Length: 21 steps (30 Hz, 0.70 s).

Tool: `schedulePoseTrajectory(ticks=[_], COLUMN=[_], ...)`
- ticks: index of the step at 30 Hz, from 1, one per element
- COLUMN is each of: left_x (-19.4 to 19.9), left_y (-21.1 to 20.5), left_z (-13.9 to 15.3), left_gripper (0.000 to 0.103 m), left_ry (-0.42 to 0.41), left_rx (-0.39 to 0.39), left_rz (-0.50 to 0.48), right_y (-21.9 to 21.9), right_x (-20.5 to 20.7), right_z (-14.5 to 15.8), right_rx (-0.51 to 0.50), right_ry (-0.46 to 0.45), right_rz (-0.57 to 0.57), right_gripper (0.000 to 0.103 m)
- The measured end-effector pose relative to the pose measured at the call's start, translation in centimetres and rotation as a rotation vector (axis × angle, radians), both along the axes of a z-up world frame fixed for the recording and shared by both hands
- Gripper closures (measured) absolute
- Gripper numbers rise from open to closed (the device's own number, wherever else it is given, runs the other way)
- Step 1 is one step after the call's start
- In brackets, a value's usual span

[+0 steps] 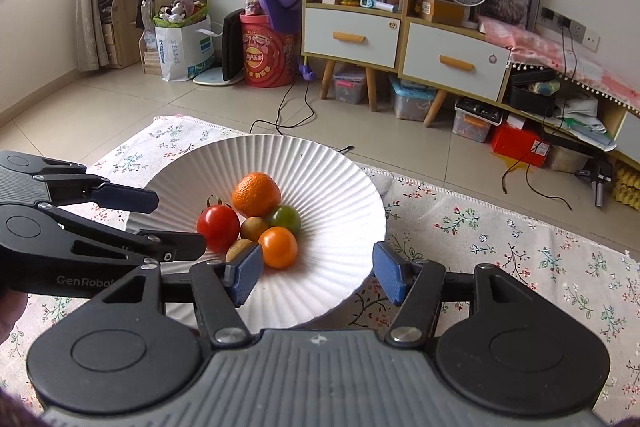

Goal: Organize fruits
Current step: 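Open both tools to drop the tomatoes into the bowl, then withdraw both tools from the bowl toward the remaining fruit pile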

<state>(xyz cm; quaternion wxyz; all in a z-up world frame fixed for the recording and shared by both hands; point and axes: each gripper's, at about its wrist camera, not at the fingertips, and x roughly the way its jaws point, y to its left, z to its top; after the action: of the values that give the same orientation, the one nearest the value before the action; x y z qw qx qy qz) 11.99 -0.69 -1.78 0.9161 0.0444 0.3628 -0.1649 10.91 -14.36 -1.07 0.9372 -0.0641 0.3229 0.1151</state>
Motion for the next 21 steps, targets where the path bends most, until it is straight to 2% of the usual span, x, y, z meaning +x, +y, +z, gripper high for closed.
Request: schedulePoseTrajectory(ticks=[6,15,21], left_x=[-2.0,-5.1,-6.7], left_y=[0.8,1.0,1.4], left_z=[0.9,1.7,1.6], left_gripper=[0.021,0.011,0.005], left_ry=[0.001,0.016,0.016], left_rx=[-0.008,0.014,0.016], left_rz=[0.023,0.045,0.053], right_y=[0.0,0.0,0.0], right_x=[-1.6,-4.3,-5.4], right_z=[0.4,1.6,1.6], right_rx=[0.010,0.036,0.027], right_ry=[0.016,0.005,-0.003], right_rz=[-0.025,-0.044,-0.045], right_gripper=[0.030,0.013,0.009])
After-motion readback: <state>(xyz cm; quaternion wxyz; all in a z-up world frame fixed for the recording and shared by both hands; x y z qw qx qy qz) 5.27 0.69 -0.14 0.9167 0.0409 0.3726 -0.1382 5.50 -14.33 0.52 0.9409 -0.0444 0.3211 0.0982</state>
